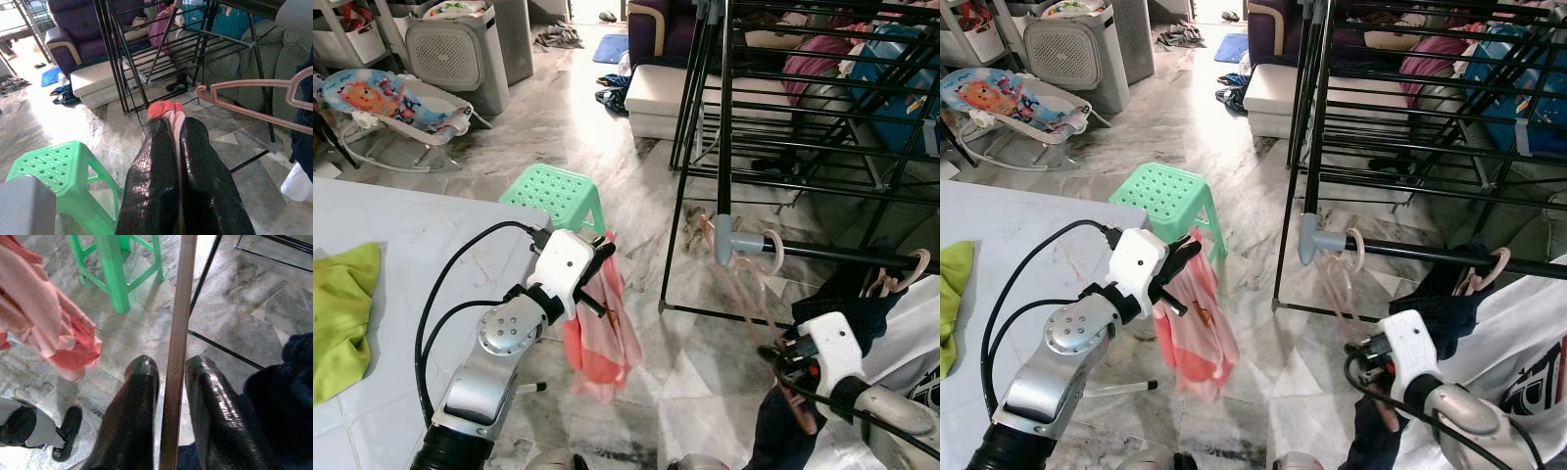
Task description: Hang hanger
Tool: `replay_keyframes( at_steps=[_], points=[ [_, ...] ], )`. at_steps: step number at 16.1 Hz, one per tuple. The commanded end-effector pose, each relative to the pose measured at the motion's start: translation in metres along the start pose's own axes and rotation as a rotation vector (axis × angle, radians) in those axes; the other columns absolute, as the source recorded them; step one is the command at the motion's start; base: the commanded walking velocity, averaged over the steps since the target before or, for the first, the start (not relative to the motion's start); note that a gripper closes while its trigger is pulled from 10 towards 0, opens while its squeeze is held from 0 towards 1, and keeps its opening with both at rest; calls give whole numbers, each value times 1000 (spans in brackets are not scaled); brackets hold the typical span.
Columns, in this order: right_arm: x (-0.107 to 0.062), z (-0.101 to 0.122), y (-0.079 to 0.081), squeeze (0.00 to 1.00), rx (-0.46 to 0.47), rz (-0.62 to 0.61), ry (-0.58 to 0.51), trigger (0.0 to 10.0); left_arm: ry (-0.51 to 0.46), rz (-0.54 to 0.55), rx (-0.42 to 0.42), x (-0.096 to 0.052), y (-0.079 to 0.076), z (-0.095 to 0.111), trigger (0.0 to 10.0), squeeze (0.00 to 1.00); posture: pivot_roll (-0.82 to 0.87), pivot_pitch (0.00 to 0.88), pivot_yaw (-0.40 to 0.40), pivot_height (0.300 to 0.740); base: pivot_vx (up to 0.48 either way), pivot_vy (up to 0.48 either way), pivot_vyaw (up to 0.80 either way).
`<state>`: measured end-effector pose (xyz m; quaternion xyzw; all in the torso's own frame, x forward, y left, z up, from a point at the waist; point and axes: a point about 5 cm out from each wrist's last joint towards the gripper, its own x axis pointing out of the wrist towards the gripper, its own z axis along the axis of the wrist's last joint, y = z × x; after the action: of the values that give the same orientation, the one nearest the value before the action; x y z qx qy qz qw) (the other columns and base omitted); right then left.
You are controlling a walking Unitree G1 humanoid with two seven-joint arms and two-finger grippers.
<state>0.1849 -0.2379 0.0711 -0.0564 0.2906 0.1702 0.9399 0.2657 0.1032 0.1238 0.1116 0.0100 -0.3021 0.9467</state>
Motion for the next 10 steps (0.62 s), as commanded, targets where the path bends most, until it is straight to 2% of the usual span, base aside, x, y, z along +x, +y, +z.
replay_keyframes(
  at_steps=[1, 4, 5, 10],
  points=[
    [-2, 6, -2, 0, -2, -14, -22, 0, 0, -13, 10, 1, -1, 1, 10000, 0, -73, 7, 15, 740, 0, 0, 0],
    [-1, 7, 1, 0, -2, -16, -32, 0, -2, -13, 10, 2, -2, 1, 10000, 0, -74, 7, 15, 740, 0, 0, 0],
    [0, 11, 0, 0, 5, -42, -71, 0, -4, -8, 12, 2, -1, 1, 10000, 0, -72, 7, 13, 740, 0, 0, 0],
    [4, 19, 6, 0, 43, -106, -131, 0, 2, -7, 8, -1, -4, -1, 10000, 0, -69, 0, 17, 740, 0, 0, 0]
  ],
)
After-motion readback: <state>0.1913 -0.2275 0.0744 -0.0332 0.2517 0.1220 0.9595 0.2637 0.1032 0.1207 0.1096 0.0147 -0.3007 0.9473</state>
